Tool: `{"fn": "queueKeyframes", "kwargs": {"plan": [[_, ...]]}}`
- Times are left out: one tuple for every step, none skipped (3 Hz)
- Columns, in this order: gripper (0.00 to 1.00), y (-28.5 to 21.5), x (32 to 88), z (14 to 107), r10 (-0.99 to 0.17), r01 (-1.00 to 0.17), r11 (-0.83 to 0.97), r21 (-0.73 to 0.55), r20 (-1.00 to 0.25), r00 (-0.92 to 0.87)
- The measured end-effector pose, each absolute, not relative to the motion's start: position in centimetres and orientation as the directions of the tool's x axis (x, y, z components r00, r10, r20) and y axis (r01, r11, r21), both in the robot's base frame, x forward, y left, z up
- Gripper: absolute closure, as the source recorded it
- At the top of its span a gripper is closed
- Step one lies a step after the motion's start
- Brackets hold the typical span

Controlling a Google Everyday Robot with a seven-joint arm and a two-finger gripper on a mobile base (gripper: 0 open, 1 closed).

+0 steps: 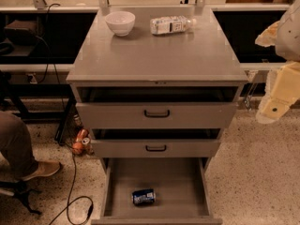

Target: Pick pepsi can from bottom drawer and place on counter

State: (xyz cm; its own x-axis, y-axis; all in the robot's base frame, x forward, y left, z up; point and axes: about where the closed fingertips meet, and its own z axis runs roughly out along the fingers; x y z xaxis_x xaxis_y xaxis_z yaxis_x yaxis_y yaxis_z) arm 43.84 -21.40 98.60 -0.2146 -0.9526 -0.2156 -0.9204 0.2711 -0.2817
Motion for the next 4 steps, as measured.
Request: {"fn": "queueKeyframes", "kwargs": {"plan": [[0.00,-21.3,43.8,98.6,-0.952,-0.920,0.271,-0.283,-0.218,-0.213],[0.00,-20.8,43.8,97.1,-0.950,-0.931,0.253,-0.264,-0.249,-0.187],[0.00,-19.2,43.3,93.9,-0.951,-0.954,0.201,-0.224,-0.278,-0.135],[0.00,-17.0,41.7,88.6,-0.953,-0.980,0.115,-0.160,-0.298,-0.063]]}}
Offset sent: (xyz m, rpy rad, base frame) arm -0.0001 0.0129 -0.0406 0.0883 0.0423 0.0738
